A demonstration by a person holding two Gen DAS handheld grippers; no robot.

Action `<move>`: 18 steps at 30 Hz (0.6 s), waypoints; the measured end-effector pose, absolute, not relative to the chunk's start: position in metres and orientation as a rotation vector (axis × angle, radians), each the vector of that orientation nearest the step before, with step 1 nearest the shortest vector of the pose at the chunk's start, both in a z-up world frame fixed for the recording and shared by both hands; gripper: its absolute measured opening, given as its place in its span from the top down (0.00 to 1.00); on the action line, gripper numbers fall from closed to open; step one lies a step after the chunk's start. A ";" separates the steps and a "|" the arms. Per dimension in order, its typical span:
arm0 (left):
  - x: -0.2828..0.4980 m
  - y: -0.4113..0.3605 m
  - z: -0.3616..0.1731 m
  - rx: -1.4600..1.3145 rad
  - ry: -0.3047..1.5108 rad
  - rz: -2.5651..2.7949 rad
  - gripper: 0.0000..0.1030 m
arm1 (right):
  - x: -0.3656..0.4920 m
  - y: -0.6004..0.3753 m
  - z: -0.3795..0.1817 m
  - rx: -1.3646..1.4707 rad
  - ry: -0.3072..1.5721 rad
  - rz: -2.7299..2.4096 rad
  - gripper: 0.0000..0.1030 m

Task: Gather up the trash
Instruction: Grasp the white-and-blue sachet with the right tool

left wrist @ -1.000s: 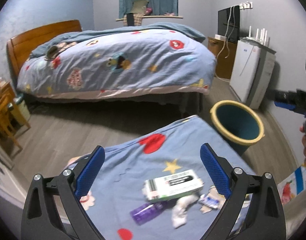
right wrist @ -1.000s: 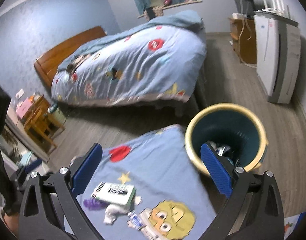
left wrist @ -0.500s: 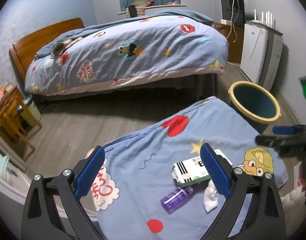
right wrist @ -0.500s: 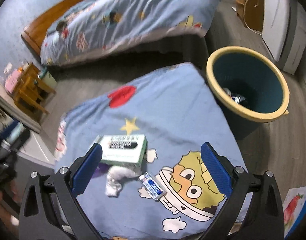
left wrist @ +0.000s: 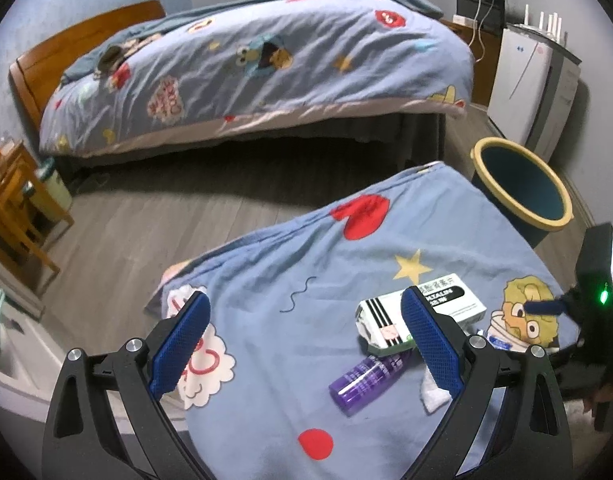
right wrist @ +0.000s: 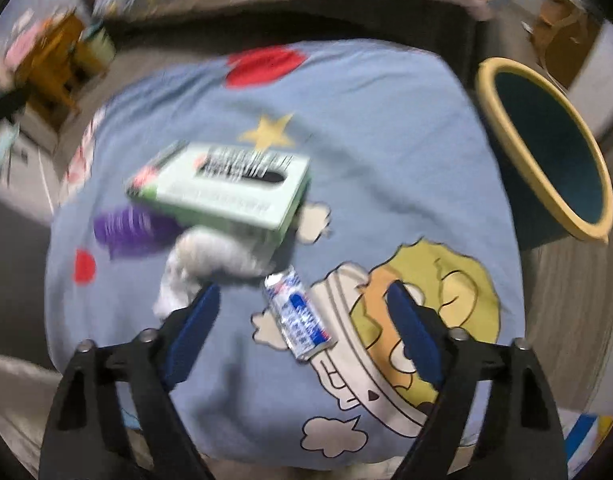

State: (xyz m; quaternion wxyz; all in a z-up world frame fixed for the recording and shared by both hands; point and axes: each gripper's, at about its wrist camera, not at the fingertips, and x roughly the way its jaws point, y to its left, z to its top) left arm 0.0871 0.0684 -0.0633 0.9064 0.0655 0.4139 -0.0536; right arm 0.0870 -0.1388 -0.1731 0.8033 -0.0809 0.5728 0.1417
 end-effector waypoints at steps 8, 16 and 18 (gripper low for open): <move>0.099 0.068 -0.084 0.108 0.945 -0.093 0.08 | 0.087 -0.132 -0.198 -0.269 1.303 0.306 0.60; 0.098 0.054 -0.091 0.158 0.958 -0.119 0.08 | 0.091 -0.146 -0.183 -0.211 1.275 0.285 0.73; 0.098 0.050 -0.093 0.173 0.963 -0.129 0.08 | 0.094 -0.155 -0.173 -0.163 1.258 0.270 0.73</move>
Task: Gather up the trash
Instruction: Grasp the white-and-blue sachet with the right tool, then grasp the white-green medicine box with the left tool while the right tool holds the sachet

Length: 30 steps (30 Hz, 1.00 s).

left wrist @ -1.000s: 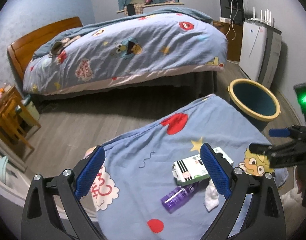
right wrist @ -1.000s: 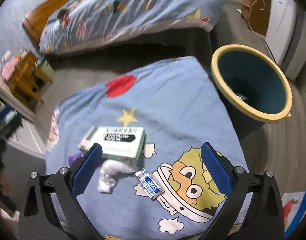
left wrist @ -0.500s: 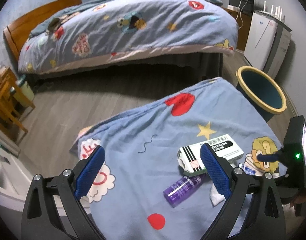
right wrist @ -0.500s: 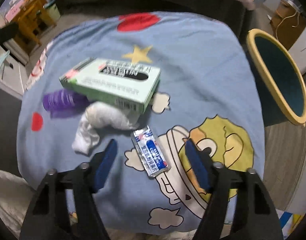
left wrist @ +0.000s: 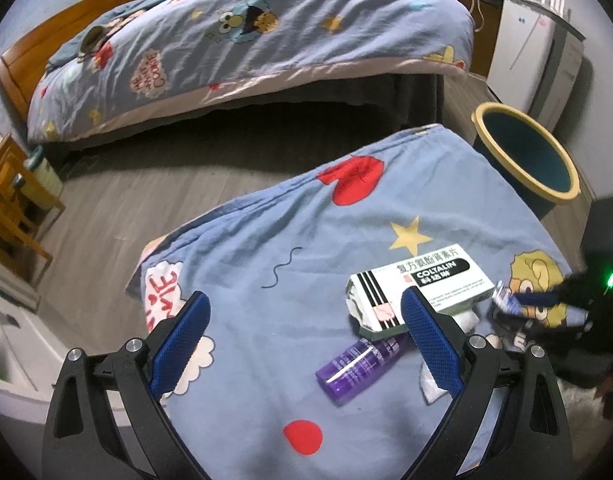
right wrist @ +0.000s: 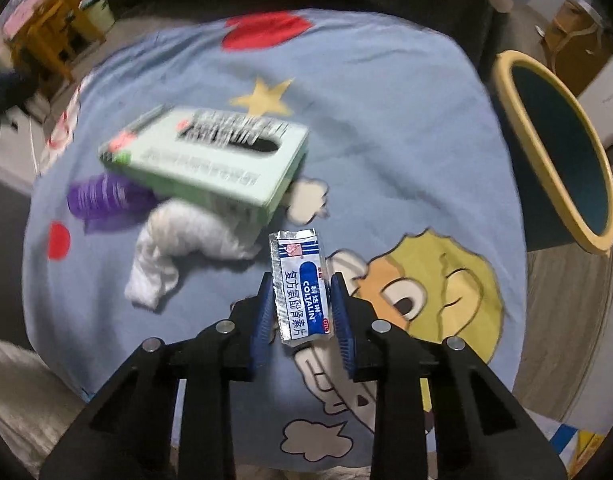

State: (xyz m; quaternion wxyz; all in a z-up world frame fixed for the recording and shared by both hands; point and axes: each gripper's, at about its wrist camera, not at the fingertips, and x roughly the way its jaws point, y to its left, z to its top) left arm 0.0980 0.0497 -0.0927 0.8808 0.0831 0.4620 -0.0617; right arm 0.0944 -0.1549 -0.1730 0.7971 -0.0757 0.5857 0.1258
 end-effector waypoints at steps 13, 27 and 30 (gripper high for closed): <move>0.100 0.005 -0.133 0.330 1.066 -0.253 0.08 | 0.132 -0.180 -0.076 -0.069 1.096 0.341 0.73; 0.116 -0.046 -0.167 0.540 1.023 -0.311 0.10 | 0.155 -0.184 -0.082 0.122 1.101 0.422 0.73; 0.128 -0.046 -0.159 0.489 1.001 -0.311 0.13 | 0.156 -0.190 -0.077 0.157 1.088 0.430 0.73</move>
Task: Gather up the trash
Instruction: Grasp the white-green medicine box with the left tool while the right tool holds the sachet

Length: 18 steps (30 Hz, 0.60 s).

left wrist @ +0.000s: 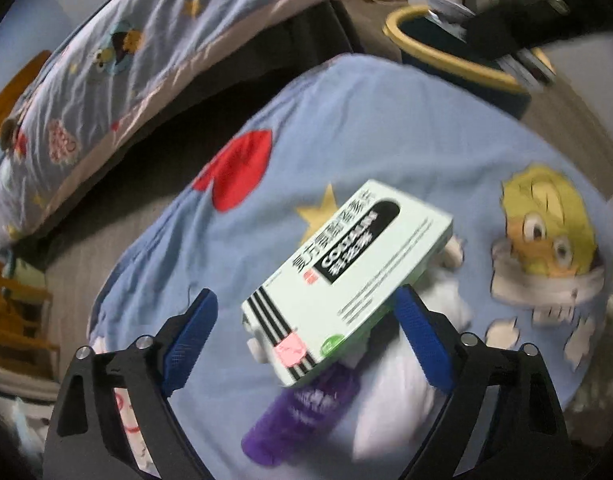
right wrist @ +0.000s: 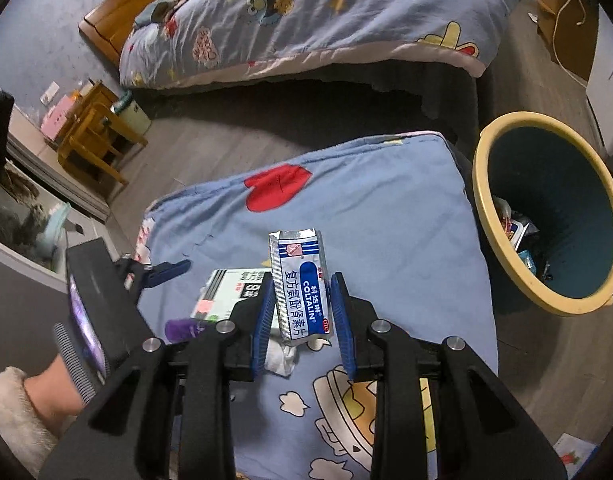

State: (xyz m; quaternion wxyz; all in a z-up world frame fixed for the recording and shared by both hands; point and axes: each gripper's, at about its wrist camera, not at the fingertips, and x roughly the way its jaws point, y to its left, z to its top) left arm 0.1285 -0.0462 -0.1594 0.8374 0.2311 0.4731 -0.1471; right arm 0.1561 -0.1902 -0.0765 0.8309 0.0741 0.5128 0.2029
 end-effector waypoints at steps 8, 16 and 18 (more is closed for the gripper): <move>0.154 -0.053 -0.158 0.407 1.024 -0.348 0.14 | 0.154 -0.201 -0.068 0.214 1.068 0.447 0.73; 0.139 -0.080 -0.189 0.509 1.107 -0.420 0.14 | 0.159 -0.207 -0.066 0.242 1.064 0.444 0.73; 0.136 -0.080 -0.195 0.537 1.119 -0.419 0.13 | 0.160 -0.208 -0.066 0.249 1.063 0.443 0.73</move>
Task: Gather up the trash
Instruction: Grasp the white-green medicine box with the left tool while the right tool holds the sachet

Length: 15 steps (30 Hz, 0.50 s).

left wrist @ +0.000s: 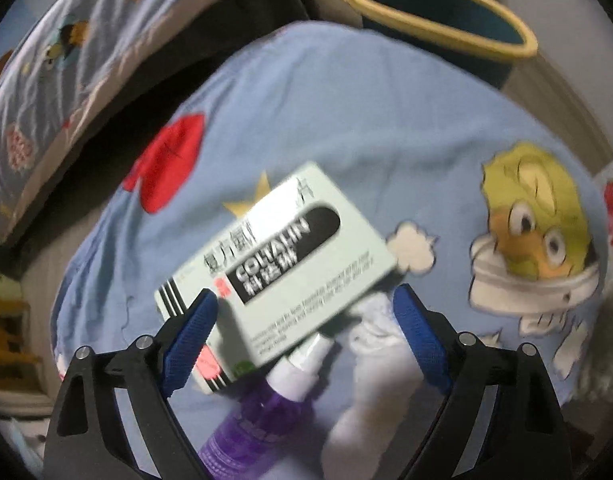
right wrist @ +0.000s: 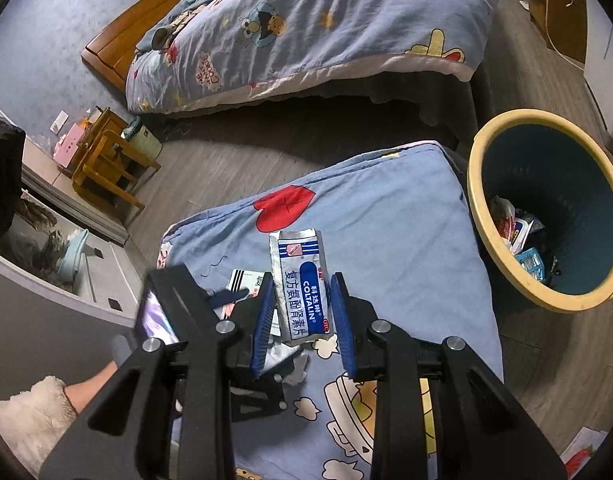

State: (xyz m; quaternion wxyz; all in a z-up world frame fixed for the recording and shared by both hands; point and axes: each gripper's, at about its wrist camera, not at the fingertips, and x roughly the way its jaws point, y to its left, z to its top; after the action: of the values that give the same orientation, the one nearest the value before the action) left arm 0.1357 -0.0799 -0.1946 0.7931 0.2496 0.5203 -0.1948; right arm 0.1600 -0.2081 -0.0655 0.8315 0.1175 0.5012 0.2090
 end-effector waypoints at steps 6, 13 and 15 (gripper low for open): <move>0.140 -0.073 -0.195 0.524 1.123 -0.389 0.12 | 0.159 -0.209 -0.066 0.260 1.064 0.451 0.73; 0.166 -0.066 -0.196 0.538 1.104 -0.383 0.10 | 0.157 -0.211 -0.063 0.289 1.054 0.461 0.73; 0.169 -0.070 -0.197 0.563 1.092 -0.403 0.09 | 0.157 -0.212 -0.062 0.288 1.053 0.460 0.73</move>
State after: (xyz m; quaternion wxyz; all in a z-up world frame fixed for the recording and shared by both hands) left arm 0.1689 -0.0697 -0.1970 0.7982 0.2624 0.5087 -0.1877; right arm 0.1574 -0.2119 -0.0623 0.8297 0.1358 0.4961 0.2169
